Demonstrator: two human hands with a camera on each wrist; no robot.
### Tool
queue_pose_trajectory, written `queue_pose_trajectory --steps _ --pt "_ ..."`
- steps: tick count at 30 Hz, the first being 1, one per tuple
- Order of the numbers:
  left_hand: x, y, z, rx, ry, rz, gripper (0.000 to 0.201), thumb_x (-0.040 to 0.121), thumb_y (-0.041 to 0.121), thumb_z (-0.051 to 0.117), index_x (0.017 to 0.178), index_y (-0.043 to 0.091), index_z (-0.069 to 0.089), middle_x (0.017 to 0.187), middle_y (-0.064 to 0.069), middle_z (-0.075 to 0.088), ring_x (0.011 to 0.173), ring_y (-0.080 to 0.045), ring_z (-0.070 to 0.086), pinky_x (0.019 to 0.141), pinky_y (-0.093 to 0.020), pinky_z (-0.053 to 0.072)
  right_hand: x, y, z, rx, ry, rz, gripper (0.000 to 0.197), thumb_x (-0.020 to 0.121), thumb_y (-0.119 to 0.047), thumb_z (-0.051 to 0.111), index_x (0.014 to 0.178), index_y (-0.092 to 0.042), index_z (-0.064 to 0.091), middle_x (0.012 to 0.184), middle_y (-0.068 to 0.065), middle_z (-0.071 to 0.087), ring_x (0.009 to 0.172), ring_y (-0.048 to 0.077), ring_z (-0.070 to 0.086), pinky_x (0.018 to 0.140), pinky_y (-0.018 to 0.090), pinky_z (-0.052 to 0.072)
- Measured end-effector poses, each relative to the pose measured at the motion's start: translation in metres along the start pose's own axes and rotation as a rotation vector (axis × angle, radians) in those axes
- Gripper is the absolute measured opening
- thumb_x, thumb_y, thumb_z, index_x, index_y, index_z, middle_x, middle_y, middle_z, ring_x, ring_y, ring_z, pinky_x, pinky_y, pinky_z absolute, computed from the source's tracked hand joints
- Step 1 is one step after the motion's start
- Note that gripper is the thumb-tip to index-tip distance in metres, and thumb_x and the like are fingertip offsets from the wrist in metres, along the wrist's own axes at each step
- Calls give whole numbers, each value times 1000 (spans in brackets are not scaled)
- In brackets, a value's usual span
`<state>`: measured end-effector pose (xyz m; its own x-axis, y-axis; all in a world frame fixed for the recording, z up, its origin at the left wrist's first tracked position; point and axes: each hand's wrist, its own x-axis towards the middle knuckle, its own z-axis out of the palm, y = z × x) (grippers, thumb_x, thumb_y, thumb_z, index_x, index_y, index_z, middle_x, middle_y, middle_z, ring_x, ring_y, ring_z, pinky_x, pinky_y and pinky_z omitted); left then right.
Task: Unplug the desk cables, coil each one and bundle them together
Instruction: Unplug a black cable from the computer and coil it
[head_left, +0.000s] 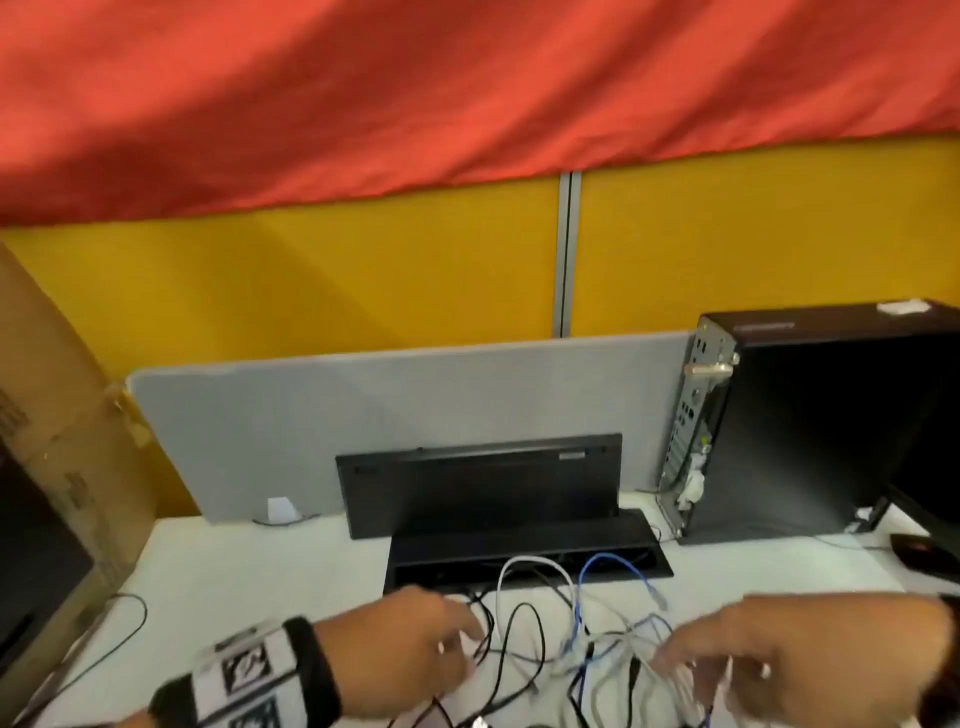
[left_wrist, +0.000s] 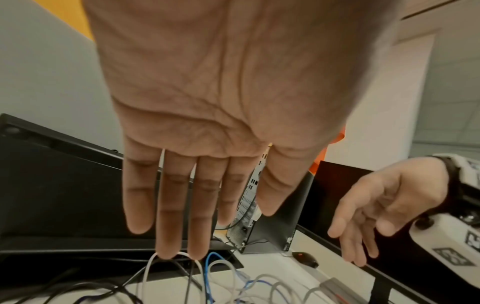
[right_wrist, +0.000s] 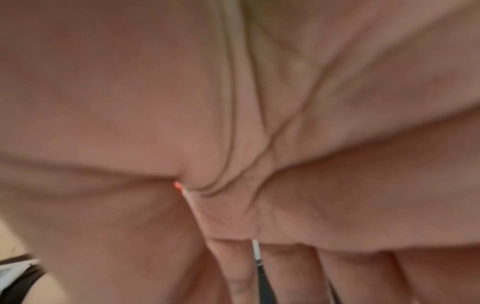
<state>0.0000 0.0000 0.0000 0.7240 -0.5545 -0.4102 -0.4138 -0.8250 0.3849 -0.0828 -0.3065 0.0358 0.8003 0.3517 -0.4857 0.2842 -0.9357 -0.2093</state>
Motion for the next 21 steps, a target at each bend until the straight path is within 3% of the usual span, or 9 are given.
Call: queue_pose_trajectory --steps 3,8,11,15,17,19,21 --pt "12 -6 18 37 0 10 34 94 38 52 127 31 57 118 9 63 102 -8 58 95 -27 47 19 -1 -1 7 -76 47 46 93 -36 47 119 -72 36 110 -38 56 88 -18 53 84 7 38" --pt "3 5 63 228 176 32 33 96 30 54 128 23 60 120 3 63 92 -7 49 81 -18 36 29 -21 43 23 -3 94 45 93 -21 49 131 -45 47 108 -10 69 84 7 66 83 21 52" --pt "-16 20 92 229 244 25 31 96 29 54 125 21 61 120 2 63 96 -11 53 82 -20 38 20 -37 73 32 58 121 44 94 -22 52 134 -38 46 110 0 70 91 20 69 89 31 54" --pt "-40 39 129 245 201 22 32 94 35 56 124 25 60 116 5 59 94 -11 50 81 -22 38 0 -53 111 27 109 144 46 96 -23 51 140 -32 42 117 3 67 101 20 67 94 31 52" --pt "-47 47 140 267 191 42 31 93 34 57 123 24 61 114 4 60 93 -11 50 80 -22 38 -8 -59 125 -63 180 113 47 97 -24 51 142 -32 41 127 -1 61 112 18 59 98 26 45" --pt "-50 57 149 292 191 53 32 94 33 58 123 22 62 113 3 61 91 -11 49 80 -22 37 -13 -63 136 -103 230 80 45 98 -24 51 142 -31 42 132 -2 57 119 17 53 94 18 36" --pt "-49 66 156 297 203 55 32 93 33 59 123 21 63 113 2 62 90 -11 50 78 -22 37 -14 -64 142 -105 253 70 43 97 -24 52 139 -29 46 133 -2 56 120 17 52 94 19 36"
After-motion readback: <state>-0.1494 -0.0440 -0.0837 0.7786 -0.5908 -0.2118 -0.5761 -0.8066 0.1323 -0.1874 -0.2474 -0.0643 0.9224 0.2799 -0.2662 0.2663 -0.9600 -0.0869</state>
